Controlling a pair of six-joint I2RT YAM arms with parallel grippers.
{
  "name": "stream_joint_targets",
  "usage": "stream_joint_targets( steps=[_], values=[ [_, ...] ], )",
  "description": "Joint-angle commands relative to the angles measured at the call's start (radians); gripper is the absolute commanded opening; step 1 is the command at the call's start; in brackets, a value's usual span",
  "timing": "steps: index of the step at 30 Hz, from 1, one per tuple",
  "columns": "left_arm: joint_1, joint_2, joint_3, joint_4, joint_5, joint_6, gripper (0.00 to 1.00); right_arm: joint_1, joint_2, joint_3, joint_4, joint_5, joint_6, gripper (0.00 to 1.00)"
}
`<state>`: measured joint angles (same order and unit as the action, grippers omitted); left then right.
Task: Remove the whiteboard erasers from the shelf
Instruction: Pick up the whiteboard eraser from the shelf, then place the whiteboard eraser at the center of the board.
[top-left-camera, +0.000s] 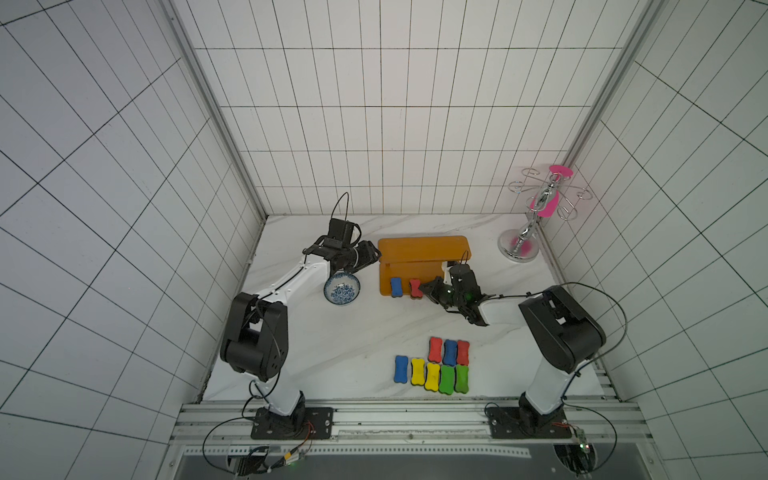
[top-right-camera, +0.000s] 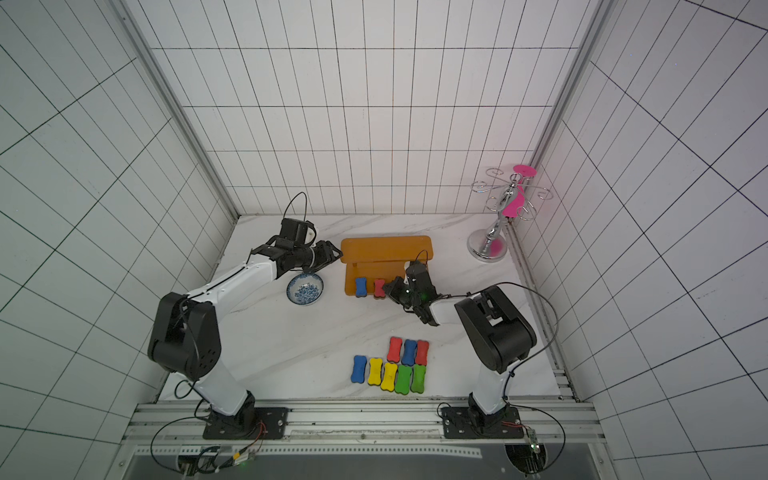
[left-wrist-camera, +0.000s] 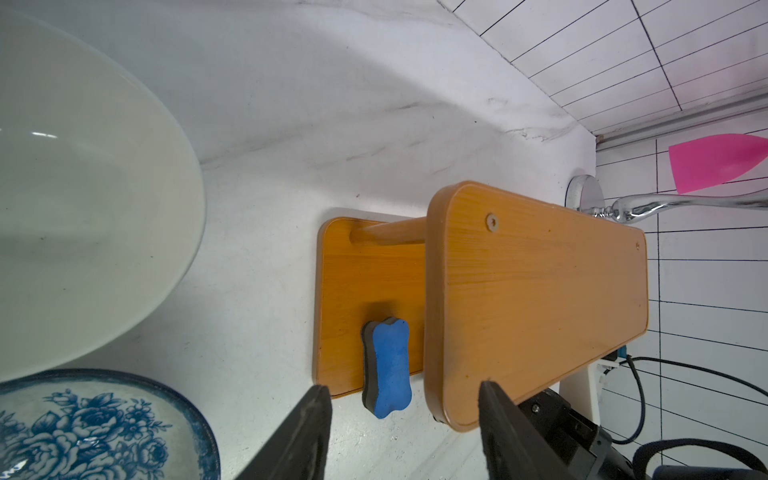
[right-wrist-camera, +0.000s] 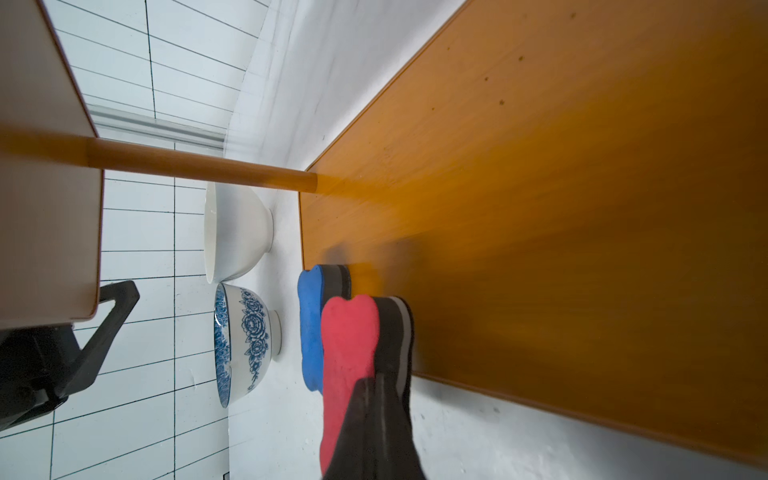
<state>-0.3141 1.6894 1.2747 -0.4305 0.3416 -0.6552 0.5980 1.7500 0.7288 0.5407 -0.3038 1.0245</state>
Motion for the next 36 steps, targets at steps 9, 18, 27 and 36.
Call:
stream_joint_targets(
  steps=[9, 18, 27, 36],
  values=[
    [-0.007, -0.136, -0.060, 0.000, -0.007, 0.003, 0.60, 0.044, -0.112, -0.027, -0.041, 0.109, 0.049, 0.00],
    [-0.007, -0.199, -0.105, -0.009, -0.002, 0.024, 0.61, 0.035, -0.045, -0.070, 0.005, 0.080, 0.056, 0.00],
    [-0.001, -0.192, -0.118, 0.004, -0.005, 0.023, 0.61, 0.019, -0.063, -0.128, 0.076, 0.022, 0.079, 0.00],
    [0.000, -0.185, -0.120, 0.010, -0.015, 0.020, 0.61, 0.012, -0.165, -0.196, 0.048, 0.034, 0.108, 0.00]
  ],
)
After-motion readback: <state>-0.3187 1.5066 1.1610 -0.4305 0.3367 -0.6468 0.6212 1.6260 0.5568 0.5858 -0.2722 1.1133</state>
